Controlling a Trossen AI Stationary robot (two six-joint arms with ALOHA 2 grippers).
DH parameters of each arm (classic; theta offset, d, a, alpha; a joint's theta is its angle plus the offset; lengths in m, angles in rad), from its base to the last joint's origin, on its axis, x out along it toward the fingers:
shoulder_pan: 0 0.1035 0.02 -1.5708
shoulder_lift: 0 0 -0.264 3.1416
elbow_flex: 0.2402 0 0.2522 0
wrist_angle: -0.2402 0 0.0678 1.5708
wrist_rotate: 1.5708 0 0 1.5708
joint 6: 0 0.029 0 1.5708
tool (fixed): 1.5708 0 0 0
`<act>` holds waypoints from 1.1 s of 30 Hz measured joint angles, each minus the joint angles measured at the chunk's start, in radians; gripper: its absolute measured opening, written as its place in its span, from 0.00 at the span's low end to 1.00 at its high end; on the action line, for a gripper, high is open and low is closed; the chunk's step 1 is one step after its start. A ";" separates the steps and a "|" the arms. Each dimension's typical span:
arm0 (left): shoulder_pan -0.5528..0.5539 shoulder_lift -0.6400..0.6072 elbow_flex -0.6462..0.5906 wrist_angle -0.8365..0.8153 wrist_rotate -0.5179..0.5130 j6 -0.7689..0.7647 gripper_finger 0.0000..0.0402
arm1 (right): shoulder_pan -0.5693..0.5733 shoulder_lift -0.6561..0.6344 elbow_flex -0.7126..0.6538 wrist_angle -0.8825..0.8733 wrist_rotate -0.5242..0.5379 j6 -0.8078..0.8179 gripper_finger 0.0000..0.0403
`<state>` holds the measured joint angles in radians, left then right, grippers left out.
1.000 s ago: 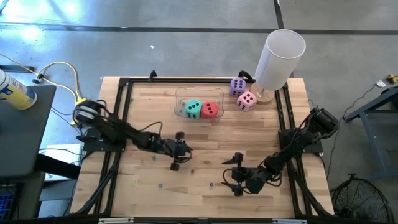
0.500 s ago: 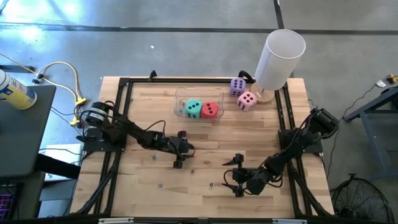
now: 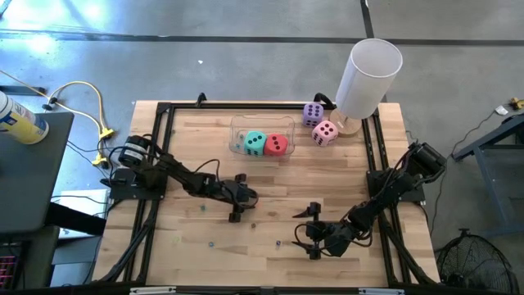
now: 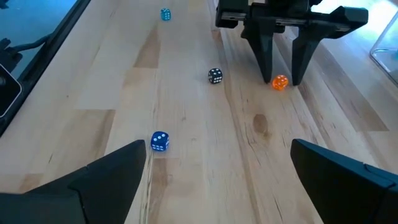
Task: Pick & Place Dice
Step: Put the small orange dice into the transparent bin
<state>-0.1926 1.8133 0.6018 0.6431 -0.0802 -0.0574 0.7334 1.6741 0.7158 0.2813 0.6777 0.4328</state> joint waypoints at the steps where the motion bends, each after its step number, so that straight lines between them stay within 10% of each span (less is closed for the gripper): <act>1: 0.000 0.000 0.000 -0.001 0.003 0.000 0.43 | 0.000 0.000 0.000 0.000 0.000 0.000 0.97; 33: 0.020 0.057 0.002 -0.055 0.048 -0.049 0.26 | 0.000 0.000 0.000 -0.001 -0.004 0.011 0.97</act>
<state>-0.1722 1.8702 0.6041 0.5885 -0.0322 -0.1062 0.7330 1.6738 0.7158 0.2806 0.6734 0.4442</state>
